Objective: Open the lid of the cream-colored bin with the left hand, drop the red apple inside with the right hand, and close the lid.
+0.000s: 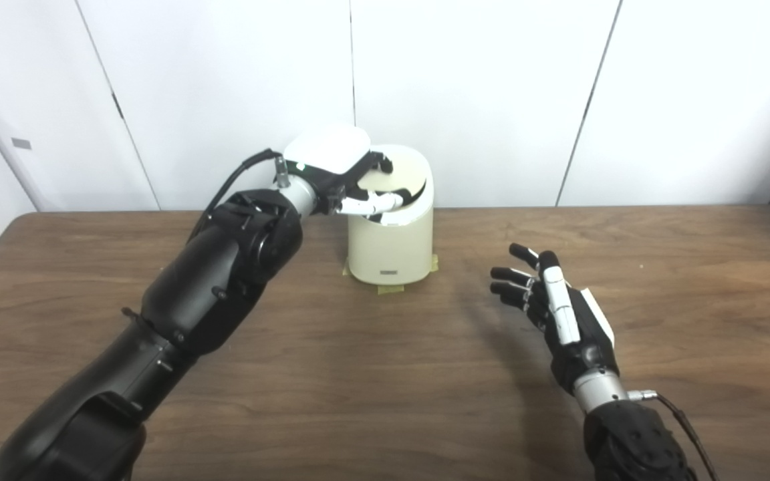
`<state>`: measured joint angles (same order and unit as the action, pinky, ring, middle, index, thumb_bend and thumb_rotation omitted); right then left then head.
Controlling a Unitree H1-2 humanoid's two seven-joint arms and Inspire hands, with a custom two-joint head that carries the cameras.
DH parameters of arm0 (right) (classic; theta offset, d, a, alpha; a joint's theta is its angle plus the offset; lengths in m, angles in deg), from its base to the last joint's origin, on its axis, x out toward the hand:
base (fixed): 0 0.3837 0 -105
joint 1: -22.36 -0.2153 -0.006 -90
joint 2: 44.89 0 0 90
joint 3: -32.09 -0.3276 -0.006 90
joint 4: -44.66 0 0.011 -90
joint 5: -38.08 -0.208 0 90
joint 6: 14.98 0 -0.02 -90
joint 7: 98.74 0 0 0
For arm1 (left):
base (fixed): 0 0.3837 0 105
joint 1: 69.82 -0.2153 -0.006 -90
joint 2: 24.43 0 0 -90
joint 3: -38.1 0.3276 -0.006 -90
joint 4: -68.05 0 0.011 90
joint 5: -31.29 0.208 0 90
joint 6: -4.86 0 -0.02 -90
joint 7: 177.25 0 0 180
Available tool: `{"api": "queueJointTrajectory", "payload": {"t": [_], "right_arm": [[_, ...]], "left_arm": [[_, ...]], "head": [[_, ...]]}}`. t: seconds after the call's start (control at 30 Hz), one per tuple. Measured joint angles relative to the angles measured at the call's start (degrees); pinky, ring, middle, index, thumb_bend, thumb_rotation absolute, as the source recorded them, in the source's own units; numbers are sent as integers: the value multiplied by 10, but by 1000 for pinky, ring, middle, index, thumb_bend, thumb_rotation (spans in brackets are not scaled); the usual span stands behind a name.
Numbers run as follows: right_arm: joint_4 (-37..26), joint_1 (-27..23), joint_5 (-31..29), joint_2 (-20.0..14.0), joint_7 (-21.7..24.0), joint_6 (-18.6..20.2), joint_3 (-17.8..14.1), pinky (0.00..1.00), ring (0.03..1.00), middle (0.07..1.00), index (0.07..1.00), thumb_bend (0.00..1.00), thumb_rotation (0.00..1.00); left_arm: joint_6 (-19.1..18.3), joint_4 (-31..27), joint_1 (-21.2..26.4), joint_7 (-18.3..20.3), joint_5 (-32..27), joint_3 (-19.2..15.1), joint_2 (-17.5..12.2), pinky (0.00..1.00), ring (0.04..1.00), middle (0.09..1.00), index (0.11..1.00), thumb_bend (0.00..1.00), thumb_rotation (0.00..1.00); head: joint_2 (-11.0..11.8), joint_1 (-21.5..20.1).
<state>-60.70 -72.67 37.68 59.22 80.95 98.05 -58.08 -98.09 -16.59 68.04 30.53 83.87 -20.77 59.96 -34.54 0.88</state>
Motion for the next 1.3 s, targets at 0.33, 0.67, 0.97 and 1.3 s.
{"api": "queueJointTrajectory", "payload": {"t": [0.33, 0.67, 0.97, 1.3], "right_arm": [[0, -2, 11, 0, 0, 11, 2, 773, 763, 713, 856, 483, 1000], [0, -6, 21, -1, 0, 16, 6, 768, 779, 703, 863, 469, 1000], [0, -8, 24, -3, 1, 17, 9, 777, 779, 701, 868, 484, 1000], [-2, -8, 31, -3, 1, 22, 13, 755, 769, 696, 862, 483, 1000]], "left_arm": [[3, -26, -22, 18, 38, 1, 8, 1000, 891, 831, 800, 488, 848], [15, -37, -34, 19, 70, 1, 15, 1000, 875, 815, 792, 452, 805], [28, -37, -34, 27, 105, 9, 15, 995, 869, 819, 799, 478, 839], [34, -37, -22, 72, 133, 24, 14, 1000, 925, 838, 812, 515, 953]], "head": [[-4, -4], [-7, -5], [-10, -8], [-12, -10]]}}
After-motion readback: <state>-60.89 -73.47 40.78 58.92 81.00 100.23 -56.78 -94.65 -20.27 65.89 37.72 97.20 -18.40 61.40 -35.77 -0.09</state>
